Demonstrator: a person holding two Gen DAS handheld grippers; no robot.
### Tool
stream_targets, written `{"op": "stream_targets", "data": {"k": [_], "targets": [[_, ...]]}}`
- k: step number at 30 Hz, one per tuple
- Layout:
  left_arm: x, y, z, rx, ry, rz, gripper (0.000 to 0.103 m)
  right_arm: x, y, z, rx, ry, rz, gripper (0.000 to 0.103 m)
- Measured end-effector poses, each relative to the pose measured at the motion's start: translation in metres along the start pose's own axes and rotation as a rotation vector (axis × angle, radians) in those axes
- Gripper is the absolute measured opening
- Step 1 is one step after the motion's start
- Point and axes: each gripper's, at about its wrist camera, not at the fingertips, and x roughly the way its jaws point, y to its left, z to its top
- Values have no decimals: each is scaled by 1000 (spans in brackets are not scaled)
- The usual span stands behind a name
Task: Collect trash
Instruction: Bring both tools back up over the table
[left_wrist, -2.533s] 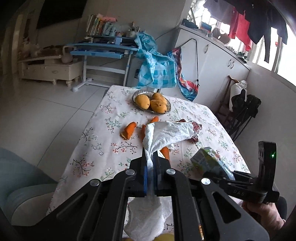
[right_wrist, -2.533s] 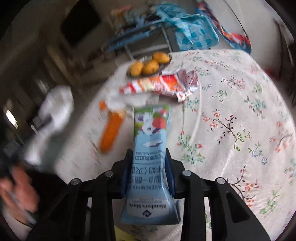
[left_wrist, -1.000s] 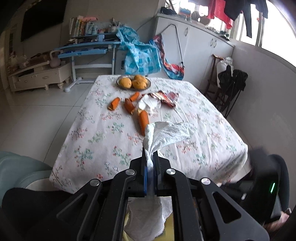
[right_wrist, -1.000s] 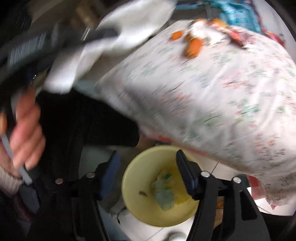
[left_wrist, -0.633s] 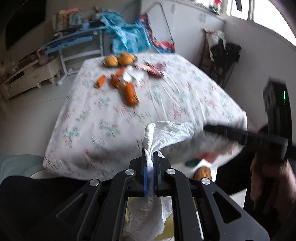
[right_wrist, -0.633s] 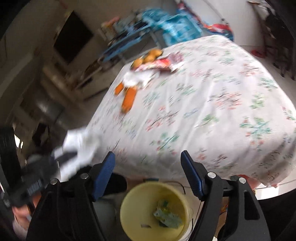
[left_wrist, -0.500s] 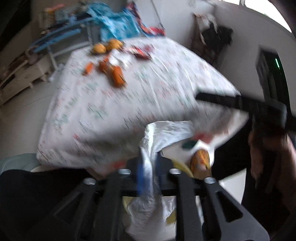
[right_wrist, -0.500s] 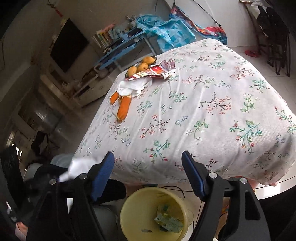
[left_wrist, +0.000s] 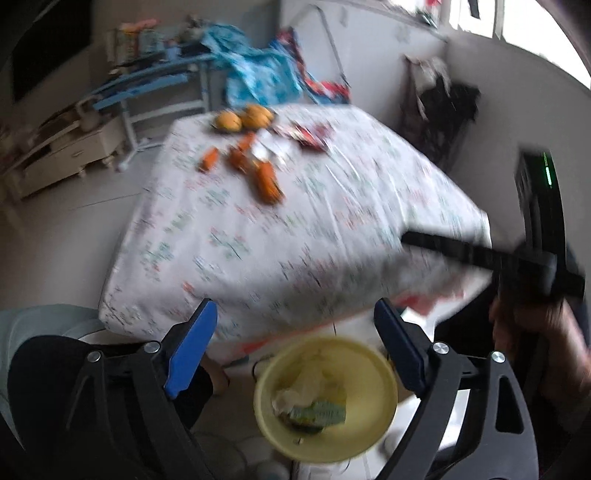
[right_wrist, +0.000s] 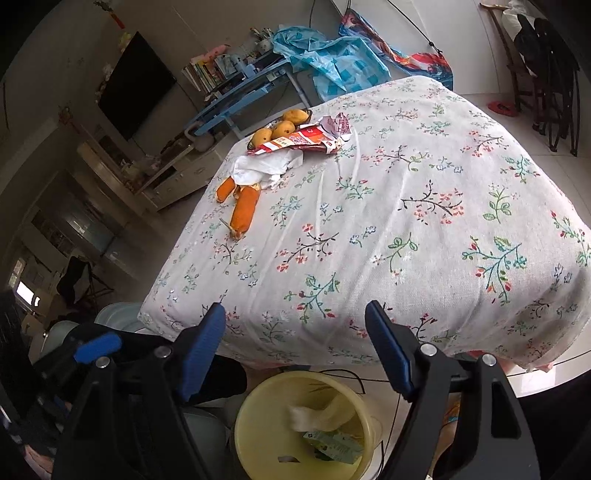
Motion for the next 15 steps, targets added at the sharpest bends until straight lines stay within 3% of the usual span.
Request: {"op": "stream_targets", "data": {"k": [7,15], "targets": [[-7,23,34,-142,-132,17,88,-6,13,-2,-82,-42,-31,75],[11,40,55,-205,-167,44,88,-1,19,-2,-117,-57,-44,75]]}}
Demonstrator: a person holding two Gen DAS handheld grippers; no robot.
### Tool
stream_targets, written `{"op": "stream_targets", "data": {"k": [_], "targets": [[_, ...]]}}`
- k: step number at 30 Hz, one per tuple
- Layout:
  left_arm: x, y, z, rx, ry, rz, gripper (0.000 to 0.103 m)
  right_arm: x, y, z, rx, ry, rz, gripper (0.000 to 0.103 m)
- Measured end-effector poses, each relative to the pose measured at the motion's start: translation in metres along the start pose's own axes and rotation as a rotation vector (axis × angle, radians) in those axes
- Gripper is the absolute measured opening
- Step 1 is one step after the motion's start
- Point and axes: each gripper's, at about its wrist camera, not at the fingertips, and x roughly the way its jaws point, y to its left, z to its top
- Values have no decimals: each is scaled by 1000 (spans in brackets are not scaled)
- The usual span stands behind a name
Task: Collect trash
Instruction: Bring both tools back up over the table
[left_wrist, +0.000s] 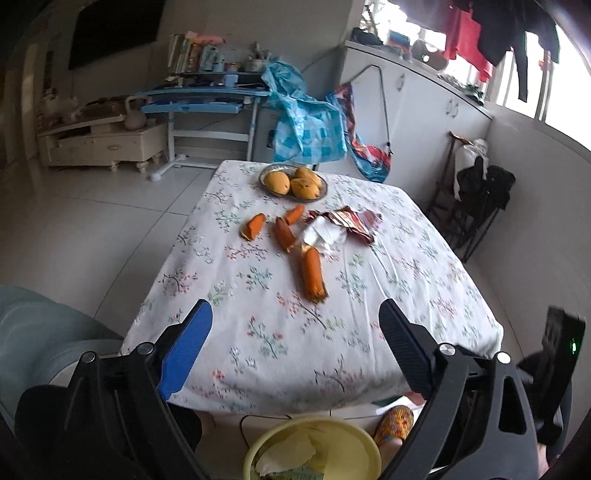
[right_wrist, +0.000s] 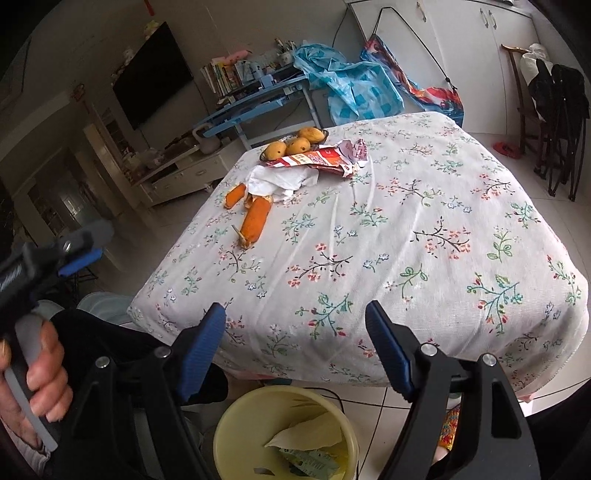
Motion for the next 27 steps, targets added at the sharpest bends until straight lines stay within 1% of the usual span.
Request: {"op": "stream_targets", "data": {"k": [6,10,18,24,27], "targets": [[23,16,13,-66,14,9,88,9,4,-1,-15,17,-4,75],[39,18,18,-84,31,7,88,14,7,-1,-26,20,-10,75],[84,-2,29,-38,67,-6,88,17,10,1,-37,12,-14,75],[132,-15,36,-24,123,12,88,14,1,4,7,-11,-22,78],[155,-23,37,5,157,39,88,14,-2,5,31,-14,-13,78]]}}
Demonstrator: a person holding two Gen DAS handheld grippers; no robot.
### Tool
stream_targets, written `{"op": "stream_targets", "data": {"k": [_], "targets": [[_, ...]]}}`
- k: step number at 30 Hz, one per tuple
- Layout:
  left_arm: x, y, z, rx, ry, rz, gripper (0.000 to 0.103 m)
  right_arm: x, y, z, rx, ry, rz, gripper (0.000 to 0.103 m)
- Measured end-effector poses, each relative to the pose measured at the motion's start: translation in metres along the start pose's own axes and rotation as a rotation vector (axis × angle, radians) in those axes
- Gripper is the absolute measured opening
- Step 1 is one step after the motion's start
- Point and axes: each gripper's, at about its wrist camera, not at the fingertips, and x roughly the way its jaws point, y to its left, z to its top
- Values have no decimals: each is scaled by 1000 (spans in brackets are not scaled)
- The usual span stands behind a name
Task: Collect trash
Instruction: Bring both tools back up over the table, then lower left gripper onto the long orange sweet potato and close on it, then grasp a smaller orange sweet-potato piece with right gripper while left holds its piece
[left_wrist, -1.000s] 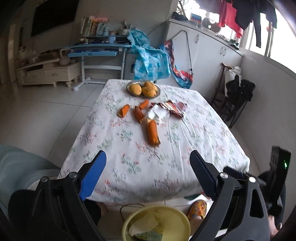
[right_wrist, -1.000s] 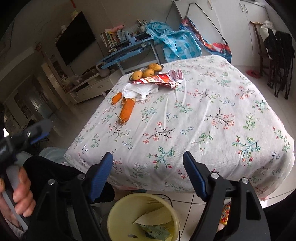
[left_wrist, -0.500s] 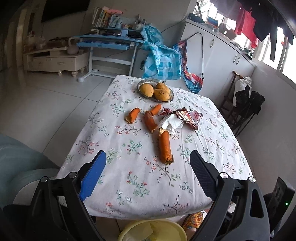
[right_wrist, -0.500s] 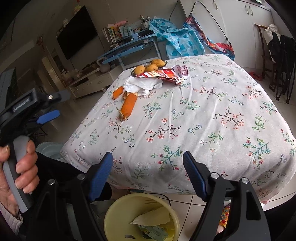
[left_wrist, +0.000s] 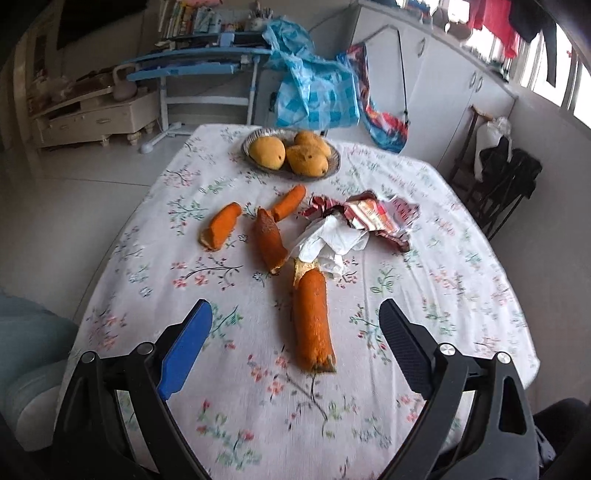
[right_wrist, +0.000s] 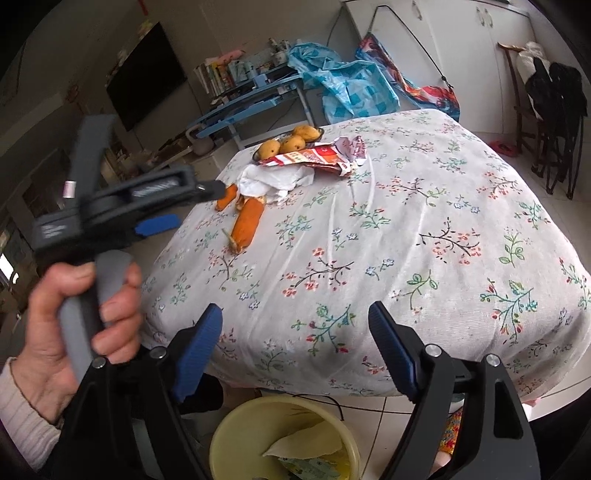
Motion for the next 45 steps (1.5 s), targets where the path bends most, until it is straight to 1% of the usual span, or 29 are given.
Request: {"op": "stream_targets", "data": {"k": [4,6,8,9,10,11,12,13,14,16,18,20,24,26,29,33,37,39,40,41,42,44,45], "targets": [[19,-8,-1,23,43,32,87,0,-4,2,25,0,9,78],[26,-10,-3,34,57,46,82,0,-7,3,40,-1,14,78],[34,-12,-5,46,84,51,68,0,-9,3,53,-2,18,78],[37,-12,-6,50,94,53,65,0,-10,4,60,-3,20,78],[38,-11,-8,56,98,62,59,1,-11,4,67,-3,22,78],[38,-13,-9,70,88,75,48,1,-12,5,74,-2,24,78],[37,-13,-8,81,89,76,44,0,-12,4,78,-2,26,78],[37,-12,-7,82,94,62,31,0,-13,4,83,-1,28,78],[37,-11,-7,78,101,47,21,1,-14,5,88,0,30,78],[34,-6,-8,62,121,20,20,1,-14,5,94,1,32,78],[29,1,-9,39,131,9,19,2,-13,6,90,1,32,78],[21,10,-8,8,127,-1,19,2,-12,7,84,1,31,78],[-1,31,1,-64,70,-9,19,3,-6,16,39,6,18,78],[-12,41,8,-107,36,-14,19,6,-1,25,15,16,37,78],[-24,51,15,-142,3,-20,19,11,6,36,-34,22,44,78],[-40,63,24,-172,-37,-34,19,30,18,52,-108,43,40,78],[-53,71,29,-185,-72,-34,19,56,28,72,-233,54,-27,78],[-56,72,30,-184,-79,-35,19,72,31,83,-317,68,-91,78],[-56,72,30,-184,-80,-37,19,82,32,89,-353,81,-118,78],[-57,72,30,-184,-81,-39,19,93,31,95,-373,112,-130,78],[-58,73,31,-186,-82,-38,19,100,30,99,-376,142,-114,78],[-60,77,31,-197,-85,-38,19,108,30,106,-355,164,-47,78],[-61,78,32,-202,-88,-39,19,113,32,107,-321,182,20,78]]}}
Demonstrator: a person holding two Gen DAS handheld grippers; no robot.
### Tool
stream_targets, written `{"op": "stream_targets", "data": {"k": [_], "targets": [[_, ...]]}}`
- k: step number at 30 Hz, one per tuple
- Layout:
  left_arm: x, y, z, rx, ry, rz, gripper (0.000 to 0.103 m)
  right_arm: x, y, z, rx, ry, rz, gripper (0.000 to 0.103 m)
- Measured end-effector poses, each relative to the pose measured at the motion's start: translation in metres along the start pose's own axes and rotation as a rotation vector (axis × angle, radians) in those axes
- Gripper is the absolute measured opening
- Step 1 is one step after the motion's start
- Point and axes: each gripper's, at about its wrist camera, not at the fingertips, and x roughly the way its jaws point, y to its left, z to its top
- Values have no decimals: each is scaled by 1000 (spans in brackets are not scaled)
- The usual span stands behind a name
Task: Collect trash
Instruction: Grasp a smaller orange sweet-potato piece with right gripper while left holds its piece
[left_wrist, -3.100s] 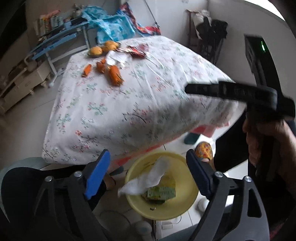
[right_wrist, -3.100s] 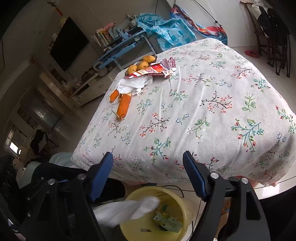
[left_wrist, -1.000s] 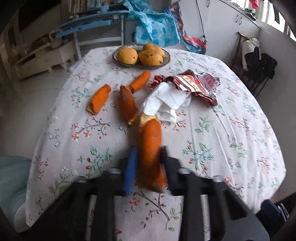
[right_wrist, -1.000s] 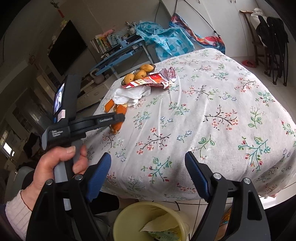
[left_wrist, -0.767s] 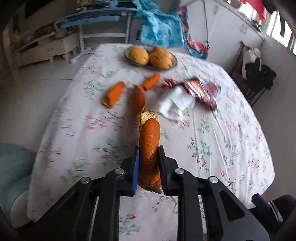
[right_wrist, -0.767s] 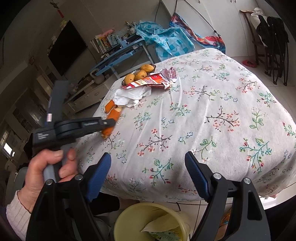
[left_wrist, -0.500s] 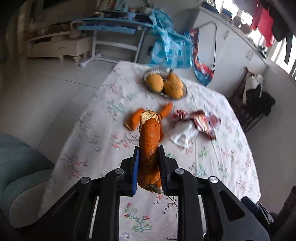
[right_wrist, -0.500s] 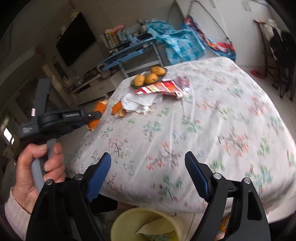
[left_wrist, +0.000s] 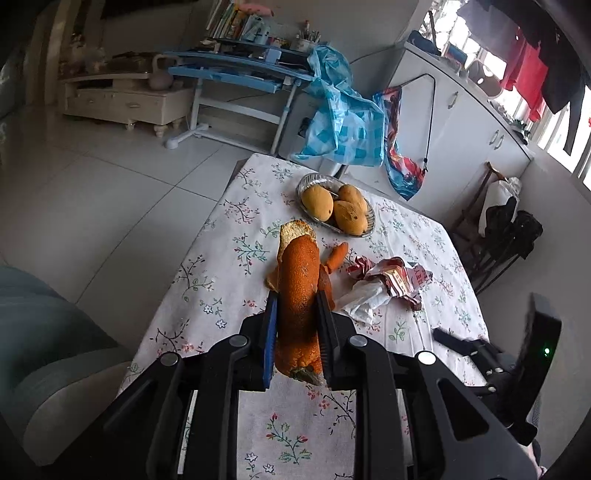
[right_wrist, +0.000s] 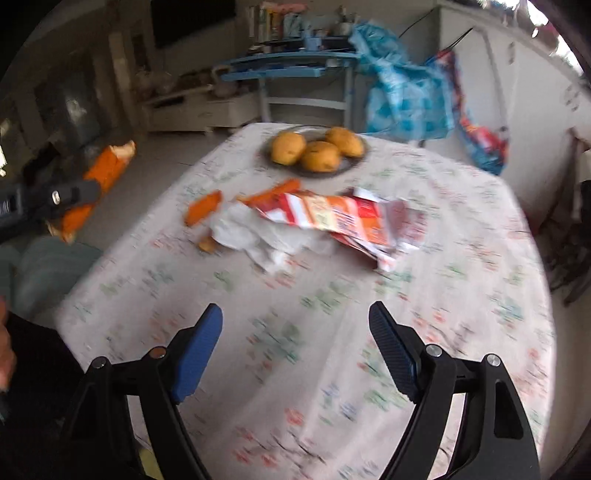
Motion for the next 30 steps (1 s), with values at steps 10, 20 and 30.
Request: {"op": "stream_targets", "data": {"k": [10,20,30], "targets": [[-21,17,9,-73,-94,4,19,38,42,28,54,-54,315,77],[-21,20,10,-79,-86,-12,19,88,20,52,83,47,101,45],[-18,19,9,-72,-75,-8,19,63,50,21,-145,112,41,19]]}}
